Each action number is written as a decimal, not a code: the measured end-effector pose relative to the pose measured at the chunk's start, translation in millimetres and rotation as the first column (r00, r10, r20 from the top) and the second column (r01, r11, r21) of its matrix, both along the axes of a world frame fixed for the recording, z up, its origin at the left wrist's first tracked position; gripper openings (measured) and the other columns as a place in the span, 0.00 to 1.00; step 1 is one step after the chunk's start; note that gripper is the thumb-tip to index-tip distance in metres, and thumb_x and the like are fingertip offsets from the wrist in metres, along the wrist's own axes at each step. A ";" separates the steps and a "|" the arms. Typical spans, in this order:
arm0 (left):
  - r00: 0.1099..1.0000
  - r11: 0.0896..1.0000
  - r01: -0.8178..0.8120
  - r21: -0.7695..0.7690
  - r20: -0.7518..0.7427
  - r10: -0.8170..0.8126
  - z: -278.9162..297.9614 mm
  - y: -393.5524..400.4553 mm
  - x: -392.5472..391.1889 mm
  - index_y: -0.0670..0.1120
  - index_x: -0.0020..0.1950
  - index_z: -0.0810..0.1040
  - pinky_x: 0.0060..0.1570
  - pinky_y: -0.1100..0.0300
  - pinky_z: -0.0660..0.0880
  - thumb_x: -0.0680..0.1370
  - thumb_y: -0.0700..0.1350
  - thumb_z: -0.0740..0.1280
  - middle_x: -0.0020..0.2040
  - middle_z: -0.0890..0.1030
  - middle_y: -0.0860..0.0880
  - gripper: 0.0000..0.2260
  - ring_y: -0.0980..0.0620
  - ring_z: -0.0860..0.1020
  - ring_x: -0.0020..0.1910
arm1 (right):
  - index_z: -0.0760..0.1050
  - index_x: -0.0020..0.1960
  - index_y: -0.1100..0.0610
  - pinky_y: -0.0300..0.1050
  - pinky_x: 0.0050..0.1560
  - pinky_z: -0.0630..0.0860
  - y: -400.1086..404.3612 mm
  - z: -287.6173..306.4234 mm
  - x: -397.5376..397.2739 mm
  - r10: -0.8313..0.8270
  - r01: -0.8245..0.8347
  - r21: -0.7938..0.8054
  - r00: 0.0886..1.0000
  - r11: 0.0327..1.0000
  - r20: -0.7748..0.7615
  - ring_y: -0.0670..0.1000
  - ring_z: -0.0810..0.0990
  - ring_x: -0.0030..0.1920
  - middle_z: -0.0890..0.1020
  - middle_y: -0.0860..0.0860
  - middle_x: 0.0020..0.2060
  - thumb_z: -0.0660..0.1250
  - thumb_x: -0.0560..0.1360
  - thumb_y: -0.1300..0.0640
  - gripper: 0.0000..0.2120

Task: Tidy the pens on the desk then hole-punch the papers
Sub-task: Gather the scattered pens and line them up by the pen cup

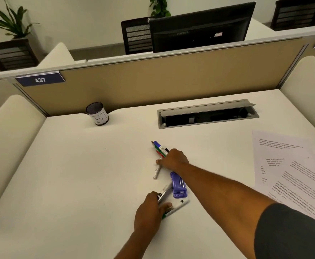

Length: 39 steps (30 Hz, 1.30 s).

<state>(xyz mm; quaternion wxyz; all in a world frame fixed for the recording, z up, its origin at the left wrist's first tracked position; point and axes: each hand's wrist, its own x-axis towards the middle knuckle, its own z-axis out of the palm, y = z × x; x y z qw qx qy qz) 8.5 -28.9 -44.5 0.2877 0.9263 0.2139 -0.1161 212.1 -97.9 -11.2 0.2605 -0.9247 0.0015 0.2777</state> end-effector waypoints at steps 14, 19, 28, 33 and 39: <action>0.966 0.961 0.247 0.123 -0.103 -0.235 -1.7 12.3 9.9 0.51 0.57 0.69 0.44 0.57 0.71 0.72 0.69 0.66 0.54 0.76 0.52 0.25 0.49 0.77 0.49 | 0.78 0.52 0.60 0.39 0.26 0.70 -27.9 6.2 16.0 -0.197 0.269 0.393 0.957 0.879 -0.215 0.48 0.74 0.27 0.79 0.53 0.33 0.70 0.73 0.47 0.17; 0.953 0.935 0.299 0.191 -0.103 -0.284 -1.7 18.7 4.6 0.49 0.55 0.69 0.42 0.56 0.69 0.76 0.67 0.61 0.54 0.74 0.51 0.23 0.48 0.76 0.49 | 0.76 0.43 0.60 0.38 0.24 0.65 -70.4 10.9 3.0 -0.230 0.432 0.579 0.892 0.692 -0.390 0.47 0.67 0.21 0.74 0.51 0.24 0.67 0.75 0.52 0.10; 0.999 0.984 0.014 0.177 0.033 -0.021 11.0 20.0 -25.2 0.52 0.46 0.65 0.36 0.59 0.66 0.79 0.65 0.57 0.42 0.74 0.54 0.16 0.52 0.73 0.39 | 0.77 0.57 0.61 0.38 0.23 0.67 -103.2 7.3 -45.0 -0.159 0.378 0.664 0.916 0.645 -0.367 0.46 0.70 0.23 0.84 0.53 0.32 0.66 0.79 0.54 0.12; 0.968 0.982 -0.176 -0.076 0.168 0.186 22.4 -3.2 -28.5 0.47 0.46 0.71 0.36 0.54 0.73 0.81 0.59 0.59 0.39 0.80 0.51 0.15 0.50 0.78 0.37 | 0.77 0.56 0.55 0.39 0.26 0.73 -87.3 8.5 -87.9 -0.050 0.233 0.707 0.962 0.668 -0.270 0.45 0.77 0.27 0.86 0.52 0.34 0.69 0.79 0.46 0.13; 0.858 0.782 -0.333 -0.526 0.174 0.483 39.9 -34.2 -19.2 0.50 0.53 0.73 0.40 0.63 0.73 0.84 0.54 0.55 0.45 0.81 0.50 0.11 0.53 0.79 0.44 | 0.77 0.57 0.49 0.37 0.33 0.76 -59.2 13.3 -137.1 0.009 0.147 0.684 0.976 0.714 -0.219 0.43 0.81 0.35 0.84 0.47 0.37 0.66 0.80 0.41 0.13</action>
